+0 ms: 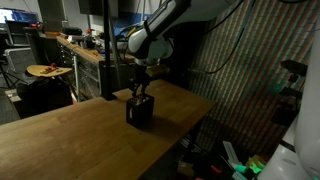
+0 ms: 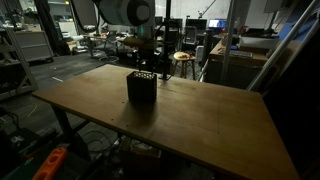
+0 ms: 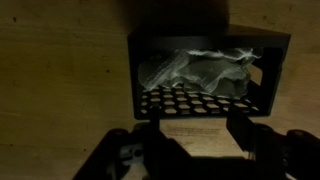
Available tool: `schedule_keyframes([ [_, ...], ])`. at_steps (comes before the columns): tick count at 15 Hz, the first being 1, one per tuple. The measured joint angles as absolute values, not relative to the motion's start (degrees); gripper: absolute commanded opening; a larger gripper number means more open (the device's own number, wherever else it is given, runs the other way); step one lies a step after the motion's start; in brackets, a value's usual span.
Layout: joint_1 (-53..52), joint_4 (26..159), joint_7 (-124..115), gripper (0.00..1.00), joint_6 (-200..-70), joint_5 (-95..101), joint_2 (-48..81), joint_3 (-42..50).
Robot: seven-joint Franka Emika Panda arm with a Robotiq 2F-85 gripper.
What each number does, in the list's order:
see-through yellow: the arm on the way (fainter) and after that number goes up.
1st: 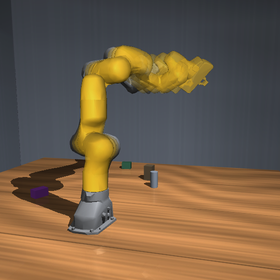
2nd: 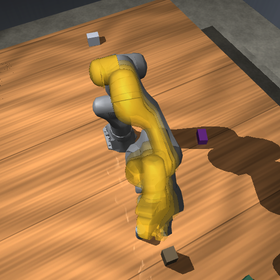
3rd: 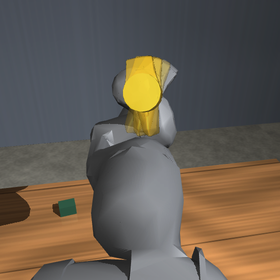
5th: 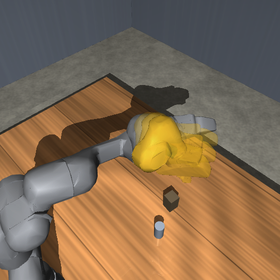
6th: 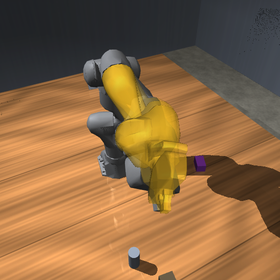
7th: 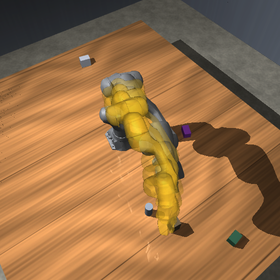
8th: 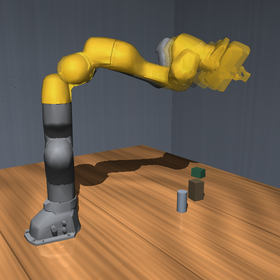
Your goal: Put the towel in the box
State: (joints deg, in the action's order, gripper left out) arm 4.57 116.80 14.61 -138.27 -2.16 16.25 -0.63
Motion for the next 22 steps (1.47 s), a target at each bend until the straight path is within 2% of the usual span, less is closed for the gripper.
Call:
schedule_keyframes([
  [5,4.5,117.3,14.2,0.12,-138.3,-1.1,15.0,-0.6],
  [7,4.5,117.6,14.1,0.08,-138.3,-0.8,14.5,-0.6],
  [22,1.5,123.7,12.1,0.1,-138.5,-0.5,11.4,-1.5],
])
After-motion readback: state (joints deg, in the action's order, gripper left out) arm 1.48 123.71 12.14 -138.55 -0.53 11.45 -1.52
